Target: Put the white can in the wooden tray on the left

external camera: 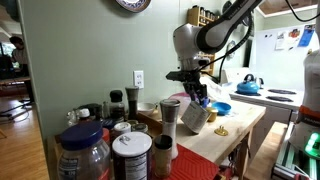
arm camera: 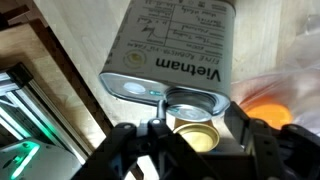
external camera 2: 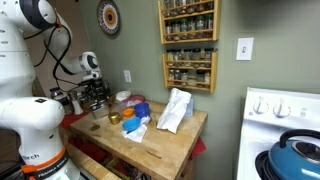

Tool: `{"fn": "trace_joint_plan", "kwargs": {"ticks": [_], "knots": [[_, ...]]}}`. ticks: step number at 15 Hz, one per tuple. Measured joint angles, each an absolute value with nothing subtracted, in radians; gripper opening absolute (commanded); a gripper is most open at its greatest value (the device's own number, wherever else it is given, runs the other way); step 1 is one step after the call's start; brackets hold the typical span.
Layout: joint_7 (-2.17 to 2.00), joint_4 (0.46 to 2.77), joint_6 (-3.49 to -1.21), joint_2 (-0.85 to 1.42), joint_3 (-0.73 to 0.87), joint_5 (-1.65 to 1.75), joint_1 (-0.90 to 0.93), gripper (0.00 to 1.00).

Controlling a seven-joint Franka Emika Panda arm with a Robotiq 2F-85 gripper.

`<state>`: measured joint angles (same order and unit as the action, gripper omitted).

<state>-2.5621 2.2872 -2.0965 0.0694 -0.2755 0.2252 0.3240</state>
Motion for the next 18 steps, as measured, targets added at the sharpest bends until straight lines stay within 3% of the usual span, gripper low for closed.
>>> {"fn": "trace_joint_plan", "kwargs": {"ticks": [11,12,15,18], "knots": [[-2.615,2.087,-1.872,0.224,-0.279,0.284,0.384,0.35],[-2.617,2.072,-1.859,0.235,-0.279,0.285,0.388,0.76],[-2.628,2.036,-1.839,0.263,-0.277,0.291,0.398,0.98],[-2.629,2.008,-1.836,0.280,-0.275,0.291,0.404,1.00]]}}
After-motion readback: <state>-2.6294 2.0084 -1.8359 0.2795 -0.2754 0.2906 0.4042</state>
